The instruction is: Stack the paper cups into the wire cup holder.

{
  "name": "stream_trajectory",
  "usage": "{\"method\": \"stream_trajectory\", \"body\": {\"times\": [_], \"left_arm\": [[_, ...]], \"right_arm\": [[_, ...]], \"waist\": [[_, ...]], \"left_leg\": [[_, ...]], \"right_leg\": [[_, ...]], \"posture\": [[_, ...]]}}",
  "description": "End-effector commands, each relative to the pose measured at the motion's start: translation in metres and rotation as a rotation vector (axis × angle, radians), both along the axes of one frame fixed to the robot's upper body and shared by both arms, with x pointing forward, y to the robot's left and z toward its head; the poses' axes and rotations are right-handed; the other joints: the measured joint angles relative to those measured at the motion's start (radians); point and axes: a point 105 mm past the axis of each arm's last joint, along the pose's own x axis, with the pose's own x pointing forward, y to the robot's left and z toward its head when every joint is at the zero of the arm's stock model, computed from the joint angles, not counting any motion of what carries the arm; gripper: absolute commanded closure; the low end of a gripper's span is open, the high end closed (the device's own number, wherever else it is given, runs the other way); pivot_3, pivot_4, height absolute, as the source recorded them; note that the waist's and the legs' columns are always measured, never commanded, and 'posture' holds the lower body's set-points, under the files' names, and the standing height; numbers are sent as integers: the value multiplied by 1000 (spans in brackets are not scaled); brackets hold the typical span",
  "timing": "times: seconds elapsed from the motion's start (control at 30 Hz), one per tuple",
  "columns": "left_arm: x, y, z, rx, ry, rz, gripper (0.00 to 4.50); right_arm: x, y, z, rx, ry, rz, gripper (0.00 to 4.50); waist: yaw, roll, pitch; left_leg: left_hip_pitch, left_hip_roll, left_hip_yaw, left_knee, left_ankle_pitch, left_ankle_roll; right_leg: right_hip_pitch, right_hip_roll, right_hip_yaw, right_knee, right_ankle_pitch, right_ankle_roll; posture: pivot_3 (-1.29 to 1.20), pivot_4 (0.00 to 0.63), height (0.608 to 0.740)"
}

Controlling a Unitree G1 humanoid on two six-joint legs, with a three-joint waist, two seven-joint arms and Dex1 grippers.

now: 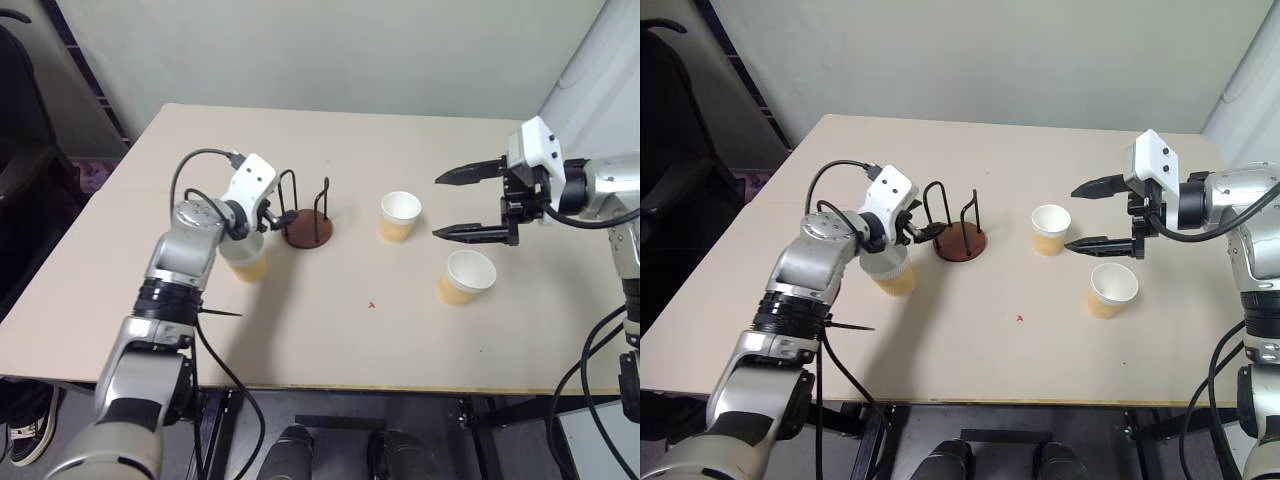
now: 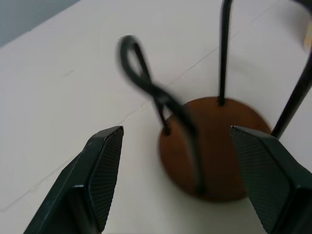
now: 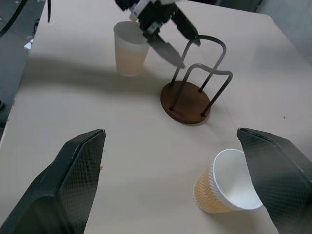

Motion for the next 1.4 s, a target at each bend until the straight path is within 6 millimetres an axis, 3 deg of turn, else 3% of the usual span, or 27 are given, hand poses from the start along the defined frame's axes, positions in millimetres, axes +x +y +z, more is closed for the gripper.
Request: {"method": "stream_trajectory", "body": {"times": [0.03, 0.07, 0.37, 0.63, 0.77, 0.87, 0.97, 1.1, 1.27, 1.4], "left_arm": [[8, -1, 20, -8, -80, 49, 1155], [10, -1, 21, -6, -89, 60, 1340], [13, -5, 32, -25, -121, 57, 4488], [-3, -29, 51, -91, -120, -107, 4488], [-45, -63, 62, -84, -68, -396, 4488], [-83, -81, 54, -46, -14, -629, 4488], [-101, -96, 38, -29, 32, -744, 4488], [-109, -106, 15, 25, 72, -815, 4488], [-105, -115, 14, -20, 74, -819, 4488], [-107, -122, -1, 38, 82, -833, 4488]], "right_arm": [[-2, -4, 16, 12, -68, -13, 0], [-1, -5, 16, 11, -70, -16, 0], [0, -5, 16, 10, -75, -21, 0], [-8, -3, 13, -14, -49, 24, 0], [-26, 0, 2, -50, 15, 110, 0], [-27, -3, -14, -93, 49, 97, 0], [-31, 1, -20, -88, 70, 113, 0], [-39, 3, -33, -138, 97, 137, 0], [-53, -4, -34, -145, 121, 150, 0], [-51, -6, -35, -146, 120, 126, 0]], "waist": [[0, 0, 0], [0, 0, 0], [1, 0, 0], [2, -1, 0], [3, -1, 0], [3, -1, 0], [3, -1, 0], [1, -1, 0], [-3, -1, 0], [-3, -1, 0]], "left_leg": [[0, 0, 0, 0, 2, -3], [0, 0, 0, 0, 2, -3], [0, -2, 2, 1, 2, -3], [2, -2, 8, 3, 2, -2], [-2, -5, 12, 5, 2, -1], [-1, -5, 15, 7, 2, -1], [-1, -5, 16, 8, 1, 0], [2, 1, 18, 13, -6, 12], [3, 0, 24, 15, -6, 17], [2, -2, 27, 15, -5, 19]], "right_leg": [[0, 0, 0, 0, 0, 0], [0, 0, 0, 0, 0, 0], [0, 0, 1, 0, 1, 1], [2, 1, 4, 0, 1, 2], [3, 2, 4, 0, 2, 3], [3, 3, 5, -1, 1, 4], [4, 3, 8, -1, 1, 5], [4, 3, 15, 0, 1, 8], [6, 2, 24, -1, 4, 12], [8, 2, 27, -4, 4, 12]], "posture": [[0, 150, 740], [0, 150, 740], [0, 150, 740], [0, 150, 740], [0, 150, 740], [0, 150, 740], [0, 150, 740], [0, 150, 740], [0, 150, 740], [0, 150, 740]]}}
